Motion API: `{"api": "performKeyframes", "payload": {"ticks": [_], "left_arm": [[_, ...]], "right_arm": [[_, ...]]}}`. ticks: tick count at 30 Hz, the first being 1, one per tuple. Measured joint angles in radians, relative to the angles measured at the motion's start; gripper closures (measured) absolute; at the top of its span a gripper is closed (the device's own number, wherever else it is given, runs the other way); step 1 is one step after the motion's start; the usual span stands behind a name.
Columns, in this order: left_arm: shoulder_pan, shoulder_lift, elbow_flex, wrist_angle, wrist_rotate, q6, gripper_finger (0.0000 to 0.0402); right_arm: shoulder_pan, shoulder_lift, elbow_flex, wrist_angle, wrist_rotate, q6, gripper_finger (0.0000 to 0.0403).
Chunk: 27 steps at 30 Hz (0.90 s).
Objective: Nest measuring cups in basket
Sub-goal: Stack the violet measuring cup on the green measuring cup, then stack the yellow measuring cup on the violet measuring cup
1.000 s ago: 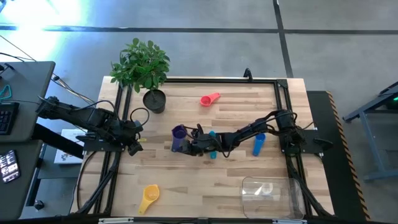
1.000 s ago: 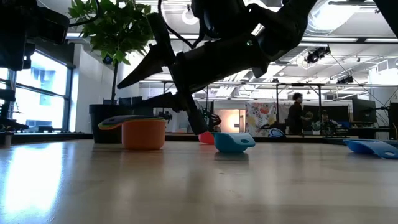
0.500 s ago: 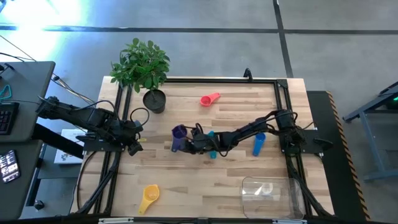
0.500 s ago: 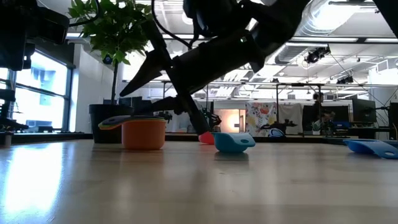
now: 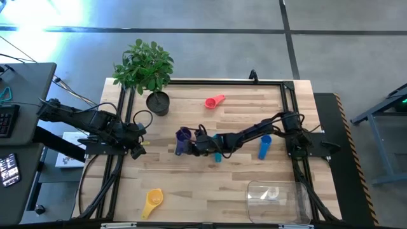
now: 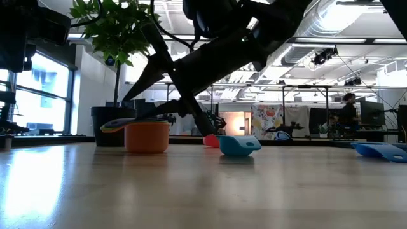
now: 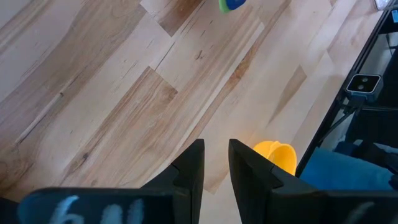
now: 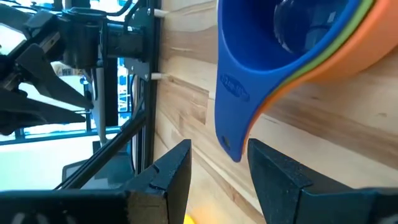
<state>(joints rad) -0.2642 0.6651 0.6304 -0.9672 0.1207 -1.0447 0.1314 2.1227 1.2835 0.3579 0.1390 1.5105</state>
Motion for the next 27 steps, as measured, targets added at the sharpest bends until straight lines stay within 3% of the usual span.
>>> {"api": "performKeyframes", "payload": {"ticks": [20, 27], "left_arm": [[0.000, 0.000, 0.000, 0.000, 0.000, 0.000, 0.0339], [0.000, 0.000, 0.000, 0.000, 0.000, 0.000, 0.0339]], "right_arm": [[-0.014, 0.039, 0.073, -0.044, -0.047, -0.045, 0.0253], [-0.012, 0.028, 0.073, -0.043, -0.126, -0.075, 0.0253]]}}
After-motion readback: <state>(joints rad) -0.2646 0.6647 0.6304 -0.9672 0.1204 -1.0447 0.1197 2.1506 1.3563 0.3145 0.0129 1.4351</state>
